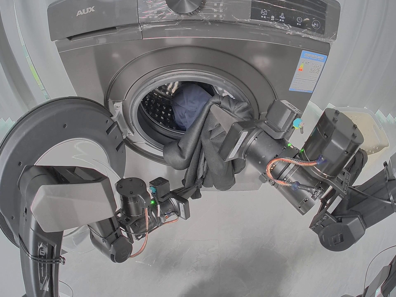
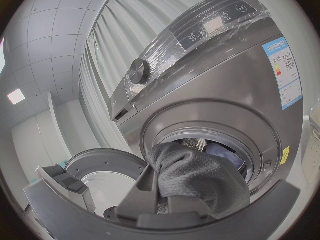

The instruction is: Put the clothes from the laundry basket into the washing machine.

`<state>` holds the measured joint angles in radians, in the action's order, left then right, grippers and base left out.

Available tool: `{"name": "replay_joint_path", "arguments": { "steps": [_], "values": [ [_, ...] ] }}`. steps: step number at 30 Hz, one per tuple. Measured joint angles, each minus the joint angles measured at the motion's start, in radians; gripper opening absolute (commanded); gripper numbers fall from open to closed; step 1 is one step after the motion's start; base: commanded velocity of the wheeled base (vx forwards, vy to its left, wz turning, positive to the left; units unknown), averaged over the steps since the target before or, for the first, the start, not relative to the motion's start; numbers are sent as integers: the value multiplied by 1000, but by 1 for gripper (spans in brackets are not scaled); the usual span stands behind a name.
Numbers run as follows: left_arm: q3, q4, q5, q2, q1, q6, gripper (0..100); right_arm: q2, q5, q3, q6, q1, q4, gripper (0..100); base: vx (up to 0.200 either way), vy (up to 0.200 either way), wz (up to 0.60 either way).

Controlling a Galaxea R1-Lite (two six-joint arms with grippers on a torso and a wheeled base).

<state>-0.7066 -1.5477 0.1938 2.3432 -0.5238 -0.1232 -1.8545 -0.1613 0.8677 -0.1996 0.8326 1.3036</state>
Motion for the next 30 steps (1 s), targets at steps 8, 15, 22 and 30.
{"name": "replay_joint_path", "arguments": {
  "steps": [8, 15, 22, 30],
  "values": [
    [77, -2, 5, -49, -11, 10, 0, -2, 1, -10, 0, -10, -1, 0, 0, 0, 0],
    [248, -3, 53, -219, -32, 14, 0, -16, 4, -16, 0, -23, -1, 0, 0, 0, 0],
    [365, -3, 114, -447, -47, 9, 0, -50, 10, -28, 0, -25, -1, 0, 0, 0, 0],
    [329, -1, 128, -574, -72, 3, 0, -107, 14, -56, 0, -15, 0, 0, 0, 0, 0]
  ]
}}
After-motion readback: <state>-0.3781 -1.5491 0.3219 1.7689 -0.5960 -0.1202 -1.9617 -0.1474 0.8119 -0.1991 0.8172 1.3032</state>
